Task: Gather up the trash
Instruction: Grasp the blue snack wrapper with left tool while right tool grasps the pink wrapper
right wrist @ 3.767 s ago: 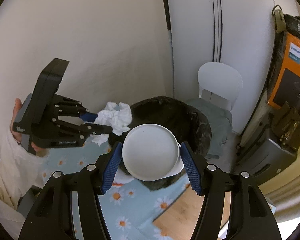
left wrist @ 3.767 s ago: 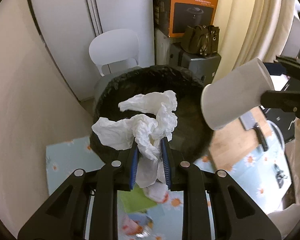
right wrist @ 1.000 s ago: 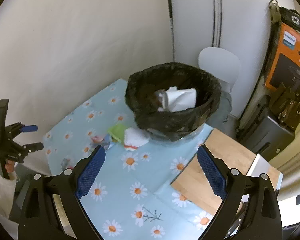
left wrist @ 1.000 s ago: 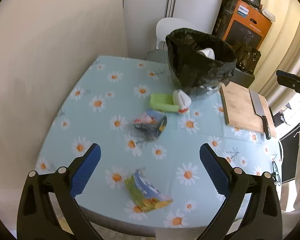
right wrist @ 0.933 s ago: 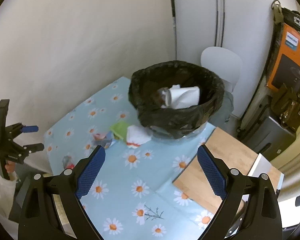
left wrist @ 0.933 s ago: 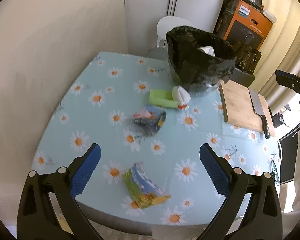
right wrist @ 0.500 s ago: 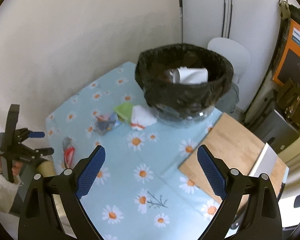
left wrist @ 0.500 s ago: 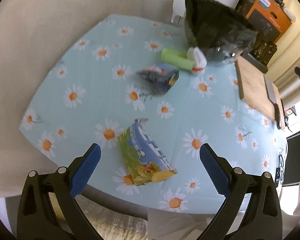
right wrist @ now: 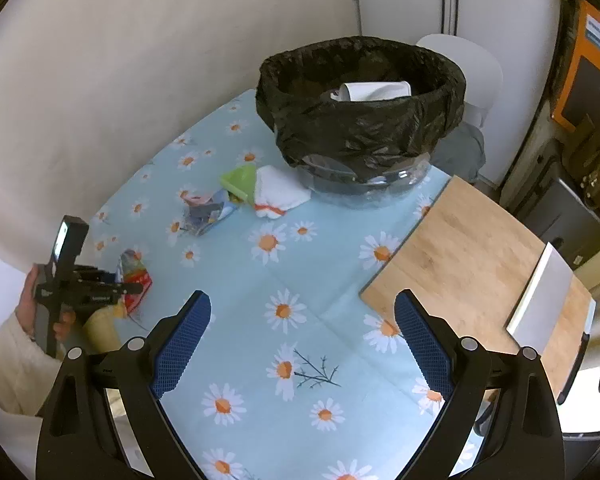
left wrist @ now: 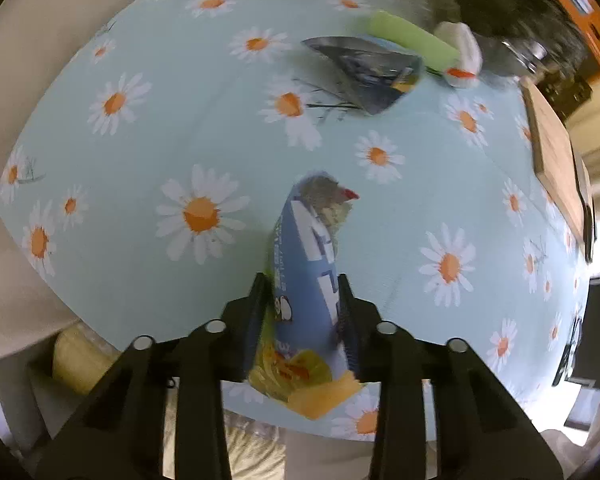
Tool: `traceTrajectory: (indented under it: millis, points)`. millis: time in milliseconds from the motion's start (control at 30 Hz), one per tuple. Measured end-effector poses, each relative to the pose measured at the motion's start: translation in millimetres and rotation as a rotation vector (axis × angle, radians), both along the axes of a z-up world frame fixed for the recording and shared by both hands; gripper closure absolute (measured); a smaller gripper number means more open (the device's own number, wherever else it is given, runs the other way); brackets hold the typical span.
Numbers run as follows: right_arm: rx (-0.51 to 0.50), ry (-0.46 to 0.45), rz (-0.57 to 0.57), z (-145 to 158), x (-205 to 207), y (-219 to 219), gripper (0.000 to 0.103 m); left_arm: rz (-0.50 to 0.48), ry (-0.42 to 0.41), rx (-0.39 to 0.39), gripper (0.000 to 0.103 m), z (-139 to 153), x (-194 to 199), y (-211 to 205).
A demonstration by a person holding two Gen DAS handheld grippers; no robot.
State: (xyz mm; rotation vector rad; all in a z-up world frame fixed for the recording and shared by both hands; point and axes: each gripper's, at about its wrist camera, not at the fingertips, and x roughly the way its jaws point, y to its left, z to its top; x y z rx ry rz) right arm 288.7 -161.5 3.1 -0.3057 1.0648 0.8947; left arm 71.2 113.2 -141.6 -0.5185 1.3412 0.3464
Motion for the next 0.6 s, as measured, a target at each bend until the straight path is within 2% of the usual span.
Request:
traceTrajectory:
  millis: [67,267,600]
  points:
    - [0.005,0.007,-0.001,-2,0,0,0.014,-0.001,0.004,-0.010,0.083,1,-2,3]
    - [0.037,0.065,-0.024,-15,4,-2,0.014,-0.036,0.023,0.031,0.086,3,-8,4]
    - [-0.010,0.117,-0.032,-42,5,13,0.014,-0.094,0.052,0.072,0.086,19,-5,20]
